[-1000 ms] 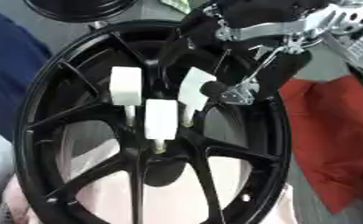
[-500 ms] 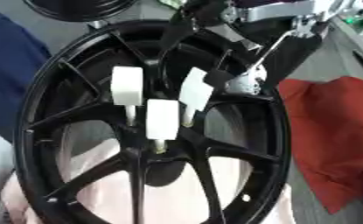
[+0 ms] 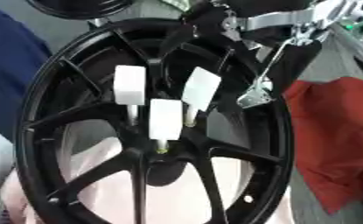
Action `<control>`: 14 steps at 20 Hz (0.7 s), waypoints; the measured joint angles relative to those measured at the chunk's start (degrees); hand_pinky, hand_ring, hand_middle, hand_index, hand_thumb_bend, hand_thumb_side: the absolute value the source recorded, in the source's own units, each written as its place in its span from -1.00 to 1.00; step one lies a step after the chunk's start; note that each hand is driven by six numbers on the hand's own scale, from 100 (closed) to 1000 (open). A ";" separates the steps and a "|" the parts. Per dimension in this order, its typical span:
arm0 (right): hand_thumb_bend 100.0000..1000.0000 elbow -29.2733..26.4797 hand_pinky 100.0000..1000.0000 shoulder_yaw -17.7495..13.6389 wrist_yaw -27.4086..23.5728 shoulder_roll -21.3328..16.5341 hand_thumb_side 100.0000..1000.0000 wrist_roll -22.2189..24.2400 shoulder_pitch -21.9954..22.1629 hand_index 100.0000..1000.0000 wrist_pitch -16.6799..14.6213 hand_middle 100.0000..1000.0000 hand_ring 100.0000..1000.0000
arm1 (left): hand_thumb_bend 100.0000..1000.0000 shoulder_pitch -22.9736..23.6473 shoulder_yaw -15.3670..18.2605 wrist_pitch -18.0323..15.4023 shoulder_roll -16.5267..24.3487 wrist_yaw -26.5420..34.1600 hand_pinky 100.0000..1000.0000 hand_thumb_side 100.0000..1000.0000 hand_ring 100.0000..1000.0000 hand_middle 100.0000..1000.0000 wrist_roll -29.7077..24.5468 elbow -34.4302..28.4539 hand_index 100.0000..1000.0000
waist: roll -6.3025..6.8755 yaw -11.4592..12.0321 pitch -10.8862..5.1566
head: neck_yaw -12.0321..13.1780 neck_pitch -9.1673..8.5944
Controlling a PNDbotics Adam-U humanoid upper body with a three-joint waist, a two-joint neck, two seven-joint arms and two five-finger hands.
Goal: Pull the pin out of the wheel hub.
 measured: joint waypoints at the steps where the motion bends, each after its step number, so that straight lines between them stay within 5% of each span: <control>1: -0.25 -0.14 0.85 0.00 0.40 -0.06 -0.55 -0.02 0.20 0.88 -0.02 0.71 0.75 | -0.02 -0.08 0.00 0.01 0.00 0.02 0.16 -0.27 0.24 0.02 -0.01 0.00 0.45 | 0.00 0.00 0.08 | -0.01 0.00; 14: -0.39 -0.90 0.83 0.00 3.89 -1.16 -0.50 -2.94 3.02 0.80 -2.94 0.66 0.72 | -0.04 -0.27 0.00 0.17 -0.07 0.03 0.16 -0.26 0.24 0.02 -0.17 0.00 0.46 | 0.00 0.63 1.41 | -0.23 -0.90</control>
